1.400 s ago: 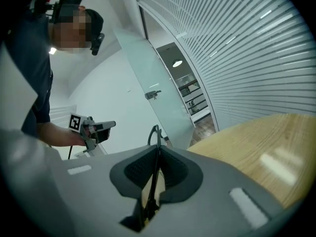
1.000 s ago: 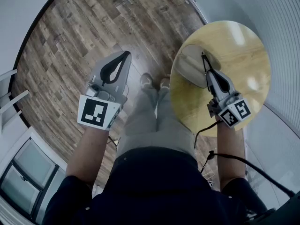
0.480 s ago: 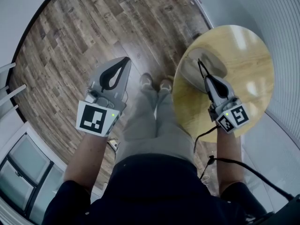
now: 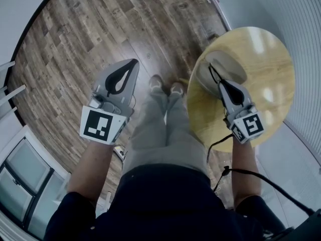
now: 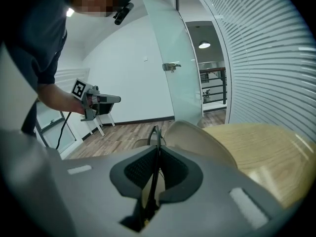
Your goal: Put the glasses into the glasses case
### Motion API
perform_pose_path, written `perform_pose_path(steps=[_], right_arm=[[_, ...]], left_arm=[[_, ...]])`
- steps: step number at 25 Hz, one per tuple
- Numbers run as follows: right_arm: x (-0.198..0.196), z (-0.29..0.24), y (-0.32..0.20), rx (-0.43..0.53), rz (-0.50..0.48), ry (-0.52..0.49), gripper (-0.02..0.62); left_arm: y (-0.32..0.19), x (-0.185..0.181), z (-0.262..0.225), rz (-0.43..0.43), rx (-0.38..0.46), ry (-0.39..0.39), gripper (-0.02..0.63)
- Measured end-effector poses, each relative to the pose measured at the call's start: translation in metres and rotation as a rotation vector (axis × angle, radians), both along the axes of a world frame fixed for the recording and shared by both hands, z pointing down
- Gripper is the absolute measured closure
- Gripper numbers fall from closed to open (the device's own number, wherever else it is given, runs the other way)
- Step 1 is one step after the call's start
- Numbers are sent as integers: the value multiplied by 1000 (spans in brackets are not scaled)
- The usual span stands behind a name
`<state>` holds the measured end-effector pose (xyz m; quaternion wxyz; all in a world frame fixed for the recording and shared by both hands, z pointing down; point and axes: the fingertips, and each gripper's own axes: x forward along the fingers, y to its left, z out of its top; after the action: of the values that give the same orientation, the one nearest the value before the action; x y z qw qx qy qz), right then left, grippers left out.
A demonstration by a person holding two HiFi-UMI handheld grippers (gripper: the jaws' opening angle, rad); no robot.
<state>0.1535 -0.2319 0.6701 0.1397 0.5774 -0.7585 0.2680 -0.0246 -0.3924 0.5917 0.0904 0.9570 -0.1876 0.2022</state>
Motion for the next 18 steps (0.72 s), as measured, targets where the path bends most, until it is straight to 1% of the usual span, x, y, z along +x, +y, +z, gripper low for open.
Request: perform_pose_path(steps=[6, 10, 13, 16, 18], right_arm=[[1, 4, -1, -49, -30, 110, 569], [-5, 4, -5, -32, -92, 169, 569], [-10, 6, -5, -65, -131, 205, 569], [-15, 7, -6, -91, -200, 273, 569], [-17, 8, -6, -112, -209, 291, 568]], left_arm=[[0, -2, 3, 0, -5, 4, 603], [0, -3, 6, -7, -5, -2, 603], [-1, -4, 5, -16, -9, -3, 603], [-2, -3, 4, -23, -17, 0, 603], [-2, -3, 3, -25, -17, 6, 603]])
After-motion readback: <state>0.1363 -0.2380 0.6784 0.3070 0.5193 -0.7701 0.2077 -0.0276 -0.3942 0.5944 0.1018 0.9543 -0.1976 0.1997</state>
